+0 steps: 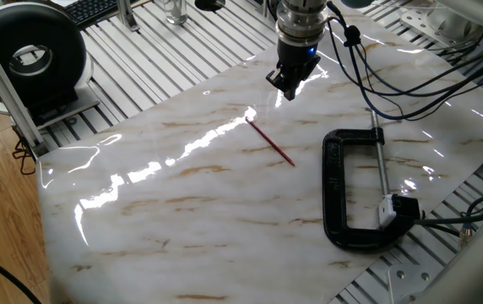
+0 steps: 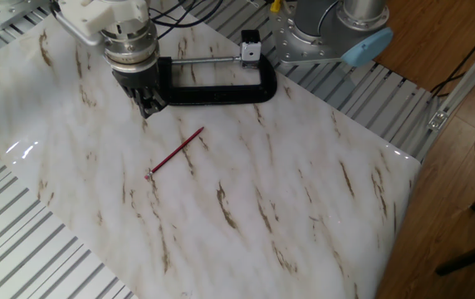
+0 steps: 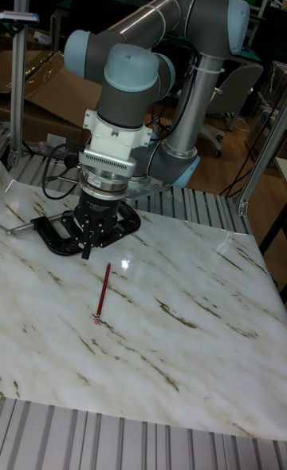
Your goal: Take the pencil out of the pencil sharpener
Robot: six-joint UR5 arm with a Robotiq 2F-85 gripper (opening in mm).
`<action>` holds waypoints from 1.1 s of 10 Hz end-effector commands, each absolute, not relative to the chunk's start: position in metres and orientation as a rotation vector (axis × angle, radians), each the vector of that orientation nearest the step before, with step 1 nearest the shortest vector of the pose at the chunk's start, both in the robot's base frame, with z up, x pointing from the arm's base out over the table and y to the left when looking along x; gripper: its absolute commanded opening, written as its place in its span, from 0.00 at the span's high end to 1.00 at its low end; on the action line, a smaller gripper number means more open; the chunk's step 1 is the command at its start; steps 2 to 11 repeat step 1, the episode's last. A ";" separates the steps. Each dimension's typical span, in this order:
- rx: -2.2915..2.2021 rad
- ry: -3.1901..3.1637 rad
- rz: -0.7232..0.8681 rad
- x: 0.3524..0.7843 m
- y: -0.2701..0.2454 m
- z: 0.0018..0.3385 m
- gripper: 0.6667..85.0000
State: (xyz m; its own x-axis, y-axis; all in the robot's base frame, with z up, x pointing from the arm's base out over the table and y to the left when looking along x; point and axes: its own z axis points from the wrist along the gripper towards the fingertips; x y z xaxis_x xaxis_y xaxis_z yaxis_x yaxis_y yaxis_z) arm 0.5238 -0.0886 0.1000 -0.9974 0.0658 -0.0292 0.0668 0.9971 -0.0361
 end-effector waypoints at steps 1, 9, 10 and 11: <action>0.093 3.114 -0.057 0.523 -0.091 0.098 1.00; 0.093 3.114 -0.057 0.523 -0.091 0.098 1.00; 0.093 3.114 -0.057 0.523 -0.091 0.098 1.00; 0.093 3.114 -0.057 0.523 -0.091 0.098 1.00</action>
